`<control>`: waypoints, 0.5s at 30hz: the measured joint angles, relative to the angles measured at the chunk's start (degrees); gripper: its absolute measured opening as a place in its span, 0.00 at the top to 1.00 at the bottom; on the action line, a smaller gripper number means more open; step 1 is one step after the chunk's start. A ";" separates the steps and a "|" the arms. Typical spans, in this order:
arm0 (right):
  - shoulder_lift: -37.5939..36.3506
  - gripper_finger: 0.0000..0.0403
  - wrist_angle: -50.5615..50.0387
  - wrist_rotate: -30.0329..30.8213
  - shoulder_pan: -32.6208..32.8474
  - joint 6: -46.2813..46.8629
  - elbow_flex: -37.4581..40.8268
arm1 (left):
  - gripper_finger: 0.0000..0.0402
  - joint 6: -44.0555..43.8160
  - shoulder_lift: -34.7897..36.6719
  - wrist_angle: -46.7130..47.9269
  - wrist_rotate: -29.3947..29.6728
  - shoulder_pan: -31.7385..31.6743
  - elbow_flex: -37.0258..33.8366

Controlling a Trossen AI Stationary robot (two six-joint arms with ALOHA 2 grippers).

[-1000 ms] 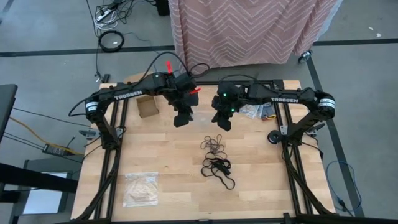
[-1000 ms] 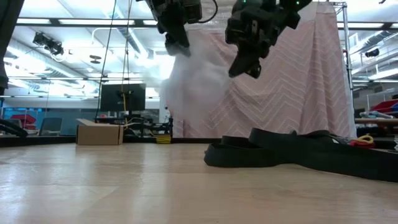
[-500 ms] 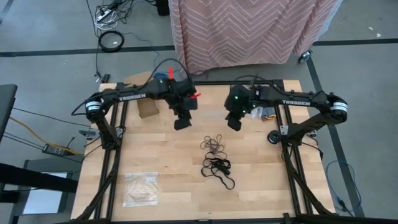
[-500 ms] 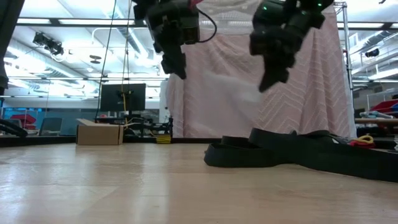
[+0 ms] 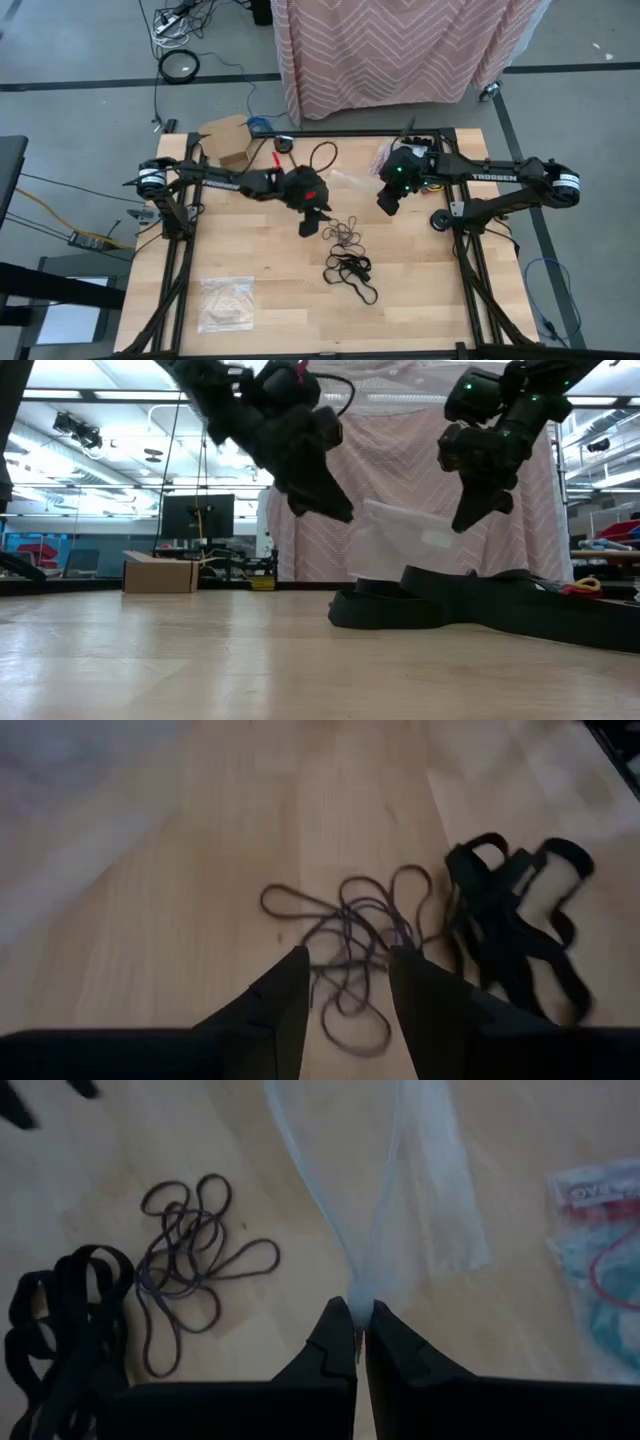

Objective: Sort rubber bands
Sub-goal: Put the black rubber band into the transparent zip bag

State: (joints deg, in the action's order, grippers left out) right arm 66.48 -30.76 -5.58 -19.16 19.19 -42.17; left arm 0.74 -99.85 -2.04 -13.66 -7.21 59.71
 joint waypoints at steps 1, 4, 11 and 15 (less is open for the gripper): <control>-0.40 1.00 0.34 -0.02 0.00 0.34 0.00 | 0.64 -0.66 -0.68 -2.37 0.12 0.42 -1.21; -1.20 1.00 1.20 -0.63 -0.06 0.74 0.00 | 0.64 -4.64 -3.50 -6.38 -0.56 1.24 -2.82; -2.07 1.00 1.68 -4.86 -0.09 0.01 0.00 | 0.66 -9.48 -6.43 -7.74 -8.30 5.35 -0.93; -2.07 1.00 1.62 -7.29 -0.09 -0.80 0.00 | 0.68 -16.45 -6.51 -4.40 -4.23 7.97 0.40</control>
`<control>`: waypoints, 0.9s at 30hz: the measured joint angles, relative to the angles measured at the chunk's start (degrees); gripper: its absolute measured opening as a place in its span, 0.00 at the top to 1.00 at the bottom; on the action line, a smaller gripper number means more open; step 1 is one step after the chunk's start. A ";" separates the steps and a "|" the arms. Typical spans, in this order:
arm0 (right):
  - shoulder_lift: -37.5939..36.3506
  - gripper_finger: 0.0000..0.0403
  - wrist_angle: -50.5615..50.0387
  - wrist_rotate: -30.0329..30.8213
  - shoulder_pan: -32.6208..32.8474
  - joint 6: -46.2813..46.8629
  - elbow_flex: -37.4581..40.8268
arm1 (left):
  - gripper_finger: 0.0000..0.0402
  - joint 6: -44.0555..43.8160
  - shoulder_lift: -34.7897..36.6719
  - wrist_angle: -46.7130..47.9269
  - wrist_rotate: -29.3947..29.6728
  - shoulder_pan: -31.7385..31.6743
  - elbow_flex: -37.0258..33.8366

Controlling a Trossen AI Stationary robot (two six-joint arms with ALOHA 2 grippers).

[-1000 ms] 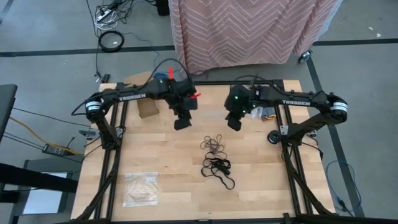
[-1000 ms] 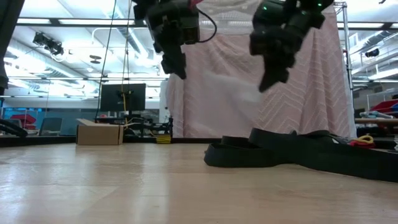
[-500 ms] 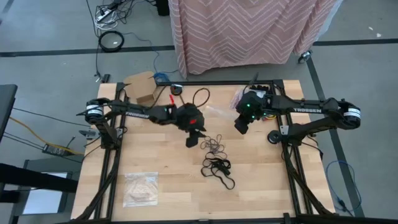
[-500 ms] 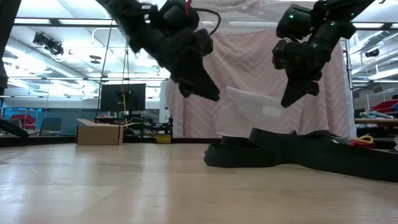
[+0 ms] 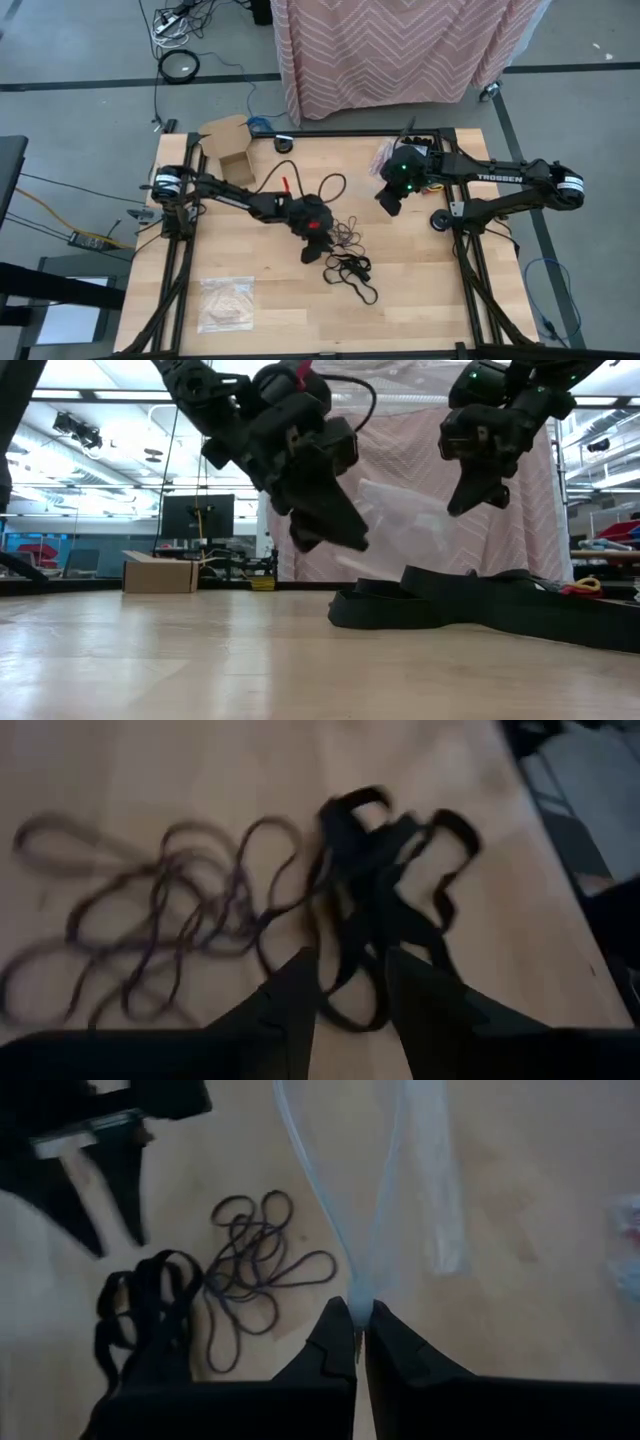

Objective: Sort rubber bands
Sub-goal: Put the black rubber band into the transparent zip bag

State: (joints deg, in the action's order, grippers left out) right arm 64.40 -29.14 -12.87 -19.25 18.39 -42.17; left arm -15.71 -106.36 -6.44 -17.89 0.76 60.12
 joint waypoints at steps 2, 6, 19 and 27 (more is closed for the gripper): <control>0.00 1.00 -0.03 -0.47 0.02 -0.02 0.00 | 0.68 -3.27 0.01 0.07 4.81 0.80 0.08; 0.00 1.00 -0.02 -2.38 0.02 -0.64 0.00 | 0.68 -11.01 -0.17 1.68 8.67 1.24 0.00; 0.04 1.00 -0.65 -3.96 0.02 -2.12 -0.02 | 0.68 -20.75 -6.36 0.14 9.76 3.59 2.63; 0.07 1.00 -1.02 -5.23 0.02 -3.05 -0.04 | 0.79 -24.23 -8.13 4.56 11.81 4.62 4.75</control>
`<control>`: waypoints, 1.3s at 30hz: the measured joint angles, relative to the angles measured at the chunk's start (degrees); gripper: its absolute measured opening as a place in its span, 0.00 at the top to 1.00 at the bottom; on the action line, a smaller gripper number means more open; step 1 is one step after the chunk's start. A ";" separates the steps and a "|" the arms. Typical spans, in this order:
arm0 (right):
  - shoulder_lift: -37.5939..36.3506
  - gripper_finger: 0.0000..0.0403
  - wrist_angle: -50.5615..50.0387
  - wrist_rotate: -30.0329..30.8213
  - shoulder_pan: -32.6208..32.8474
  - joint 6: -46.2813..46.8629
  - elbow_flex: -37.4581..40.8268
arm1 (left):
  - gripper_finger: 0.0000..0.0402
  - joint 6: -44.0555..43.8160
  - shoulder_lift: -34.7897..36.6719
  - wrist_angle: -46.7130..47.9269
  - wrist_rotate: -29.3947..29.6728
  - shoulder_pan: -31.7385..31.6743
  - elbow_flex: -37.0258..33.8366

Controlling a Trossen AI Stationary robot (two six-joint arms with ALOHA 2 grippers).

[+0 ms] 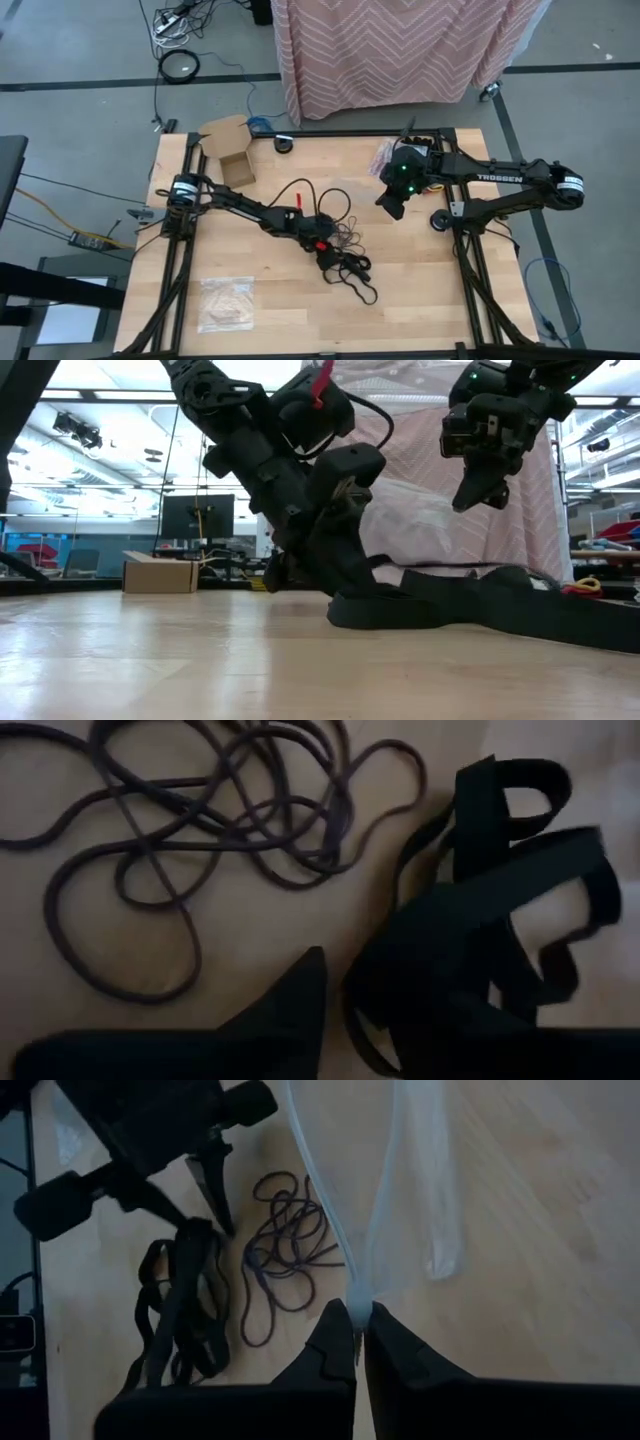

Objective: Sort rubber bands
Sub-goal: Put the black rubber band into the transparent zip bag

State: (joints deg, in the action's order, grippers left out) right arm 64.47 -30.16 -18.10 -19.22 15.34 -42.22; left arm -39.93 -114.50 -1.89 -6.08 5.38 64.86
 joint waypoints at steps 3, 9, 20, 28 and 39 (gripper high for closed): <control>-0.02 1.00 0.03 -0.15 0.00 -0.39 0.00 | 0.94 -0.62 1.09 -0.15 -0.07 -0.01 -0.11; -0.02 1.00 -0.01 -1.25 0.00 -1.31 0.00 | 0.99 -0.51 7.67 -0.09 -0.10 -0.01 1.01; 0.00 1.00 1.64 -2.62 0.00 -1.97 0.00 | 0.99 14.89 18.34 14.14 7.07 -2.16 15.05; -0.01 1.00 6.33 -3.08 0.01 2.21 0.00 | 1.00 28.81 18.78 30.17 7.74 -5.90 26.40; 0.00 1.00 7.58 2.50 0.00 7.07 0.00 | 1.00 41.36 19.08 39.36 4.28 -9.11 32.50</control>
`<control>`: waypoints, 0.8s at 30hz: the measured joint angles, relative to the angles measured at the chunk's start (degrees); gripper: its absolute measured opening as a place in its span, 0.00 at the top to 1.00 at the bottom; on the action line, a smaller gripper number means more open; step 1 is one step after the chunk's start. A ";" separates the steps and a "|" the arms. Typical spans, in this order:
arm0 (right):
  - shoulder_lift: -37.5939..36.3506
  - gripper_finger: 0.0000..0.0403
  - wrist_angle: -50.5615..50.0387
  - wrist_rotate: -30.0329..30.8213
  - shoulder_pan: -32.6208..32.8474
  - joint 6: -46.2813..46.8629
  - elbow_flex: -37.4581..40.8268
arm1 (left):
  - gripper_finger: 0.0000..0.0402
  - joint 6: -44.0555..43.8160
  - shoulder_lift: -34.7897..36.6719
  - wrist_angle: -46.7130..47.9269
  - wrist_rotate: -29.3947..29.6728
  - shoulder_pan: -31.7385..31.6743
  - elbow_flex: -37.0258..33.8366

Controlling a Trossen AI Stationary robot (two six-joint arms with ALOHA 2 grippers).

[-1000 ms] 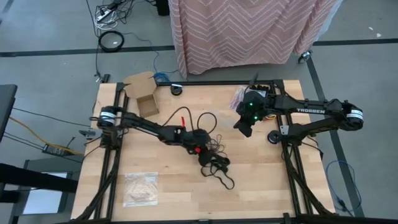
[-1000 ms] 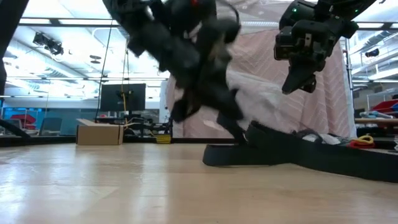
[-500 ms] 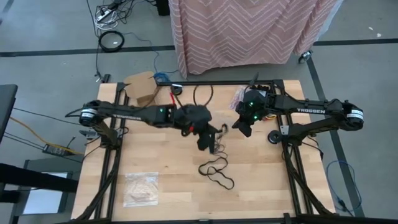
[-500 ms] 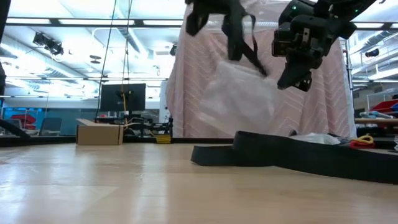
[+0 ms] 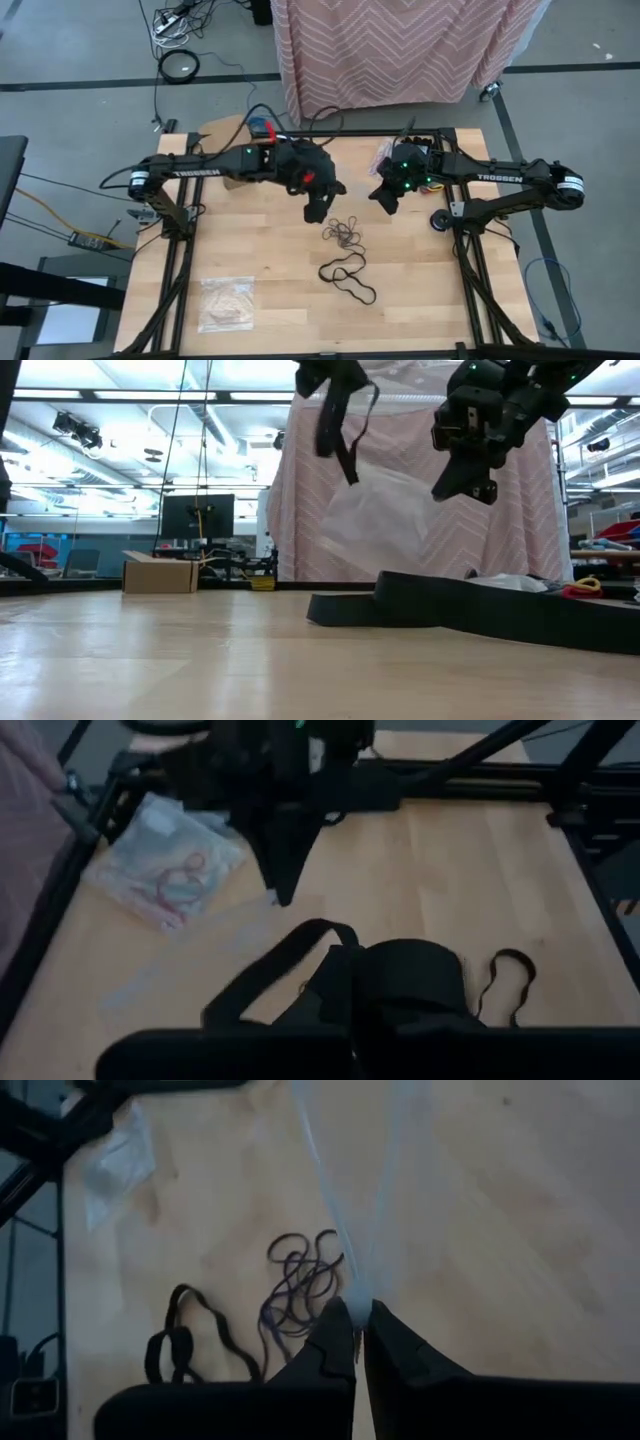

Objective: Sort rubber bands
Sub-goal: Put the black rubber band into the transparent zip bag

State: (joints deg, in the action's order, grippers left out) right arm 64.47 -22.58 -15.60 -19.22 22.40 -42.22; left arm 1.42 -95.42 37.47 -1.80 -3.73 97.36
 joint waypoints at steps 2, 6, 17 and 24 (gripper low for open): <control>0.00 1.00 0.02 1.04 0.15 0.94 0.00 | 1.00 1.66 0.54 1.21 -0.05 -0.03 0.71; 0.00 1.00 0.15 2.63 0.39 1.77 0.00 | 0.99 2.87 1.09 3.74 -0.89 -0.06 1.29; 0.00 1.00 0.55 3.83 0.39 1.52 0.00 | 0.89 2.90 1.09 3.35 -0.88 -0.04 1.23; 0.00 1.00 1.24 3.63 0.39 1.24 0.00 | 0.85 2.89 1.09 2.93 -1.11 -0.04 1.21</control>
State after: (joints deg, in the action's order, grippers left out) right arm 64.47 -21.35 -11.97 -18.83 23.64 -42.22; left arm 4.31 -94.32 40.40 -2.91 -3.77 98.56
